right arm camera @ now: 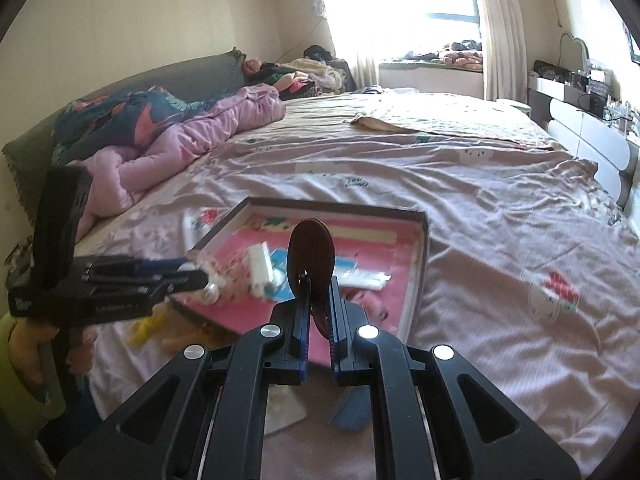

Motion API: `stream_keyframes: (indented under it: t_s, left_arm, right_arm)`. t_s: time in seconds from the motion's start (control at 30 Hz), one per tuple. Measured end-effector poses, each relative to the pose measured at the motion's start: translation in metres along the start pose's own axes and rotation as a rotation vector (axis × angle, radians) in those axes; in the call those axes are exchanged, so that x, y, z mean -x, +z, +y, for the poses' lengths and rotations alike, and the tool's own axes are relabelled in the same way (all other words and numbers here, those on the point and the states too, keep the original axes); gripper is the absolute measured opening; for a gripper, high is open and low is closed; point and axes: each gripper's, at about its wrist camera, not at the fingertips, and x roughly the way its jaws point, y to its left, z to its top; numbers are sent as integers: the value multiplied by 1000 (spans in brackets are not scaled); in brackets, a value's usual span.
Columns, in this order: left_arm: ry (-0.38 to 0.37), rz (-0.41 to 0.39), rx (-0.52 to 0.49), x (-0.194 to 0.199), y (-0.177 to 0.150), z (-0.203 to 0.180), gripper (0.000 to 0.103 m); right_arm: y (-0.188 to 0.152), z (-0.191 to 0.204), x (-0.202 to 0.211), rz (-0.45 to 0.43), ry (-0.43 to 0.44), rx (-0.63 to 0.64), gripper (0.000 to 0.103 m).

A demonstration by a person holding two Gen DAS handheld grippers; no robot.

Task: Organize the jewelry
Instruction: 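Carry the claw clip into the tray with the left tool while the right tool carries the brown clip there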

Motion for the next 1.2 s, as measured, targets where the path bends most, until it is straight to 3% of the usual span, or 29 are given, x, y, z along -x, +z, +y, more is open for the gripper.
stream_keyframes:
  t_s: [0.4, 0.77, 1.2]
  left_arm:
    - [-40, 18, -29, -25, 7, -15, 31]
    - [-67, 46, -62, -46, 6, -30, 31]
    - [-56, 56, -41, -56, 5, -18, 31]
  right_arm:
    - [30, -24, -38, -10, -57, 10, 8]
    - [35, -42, -74, 11, -112, 9, 8]
    - [27, -45, -105, 37, -151, 39, 8]
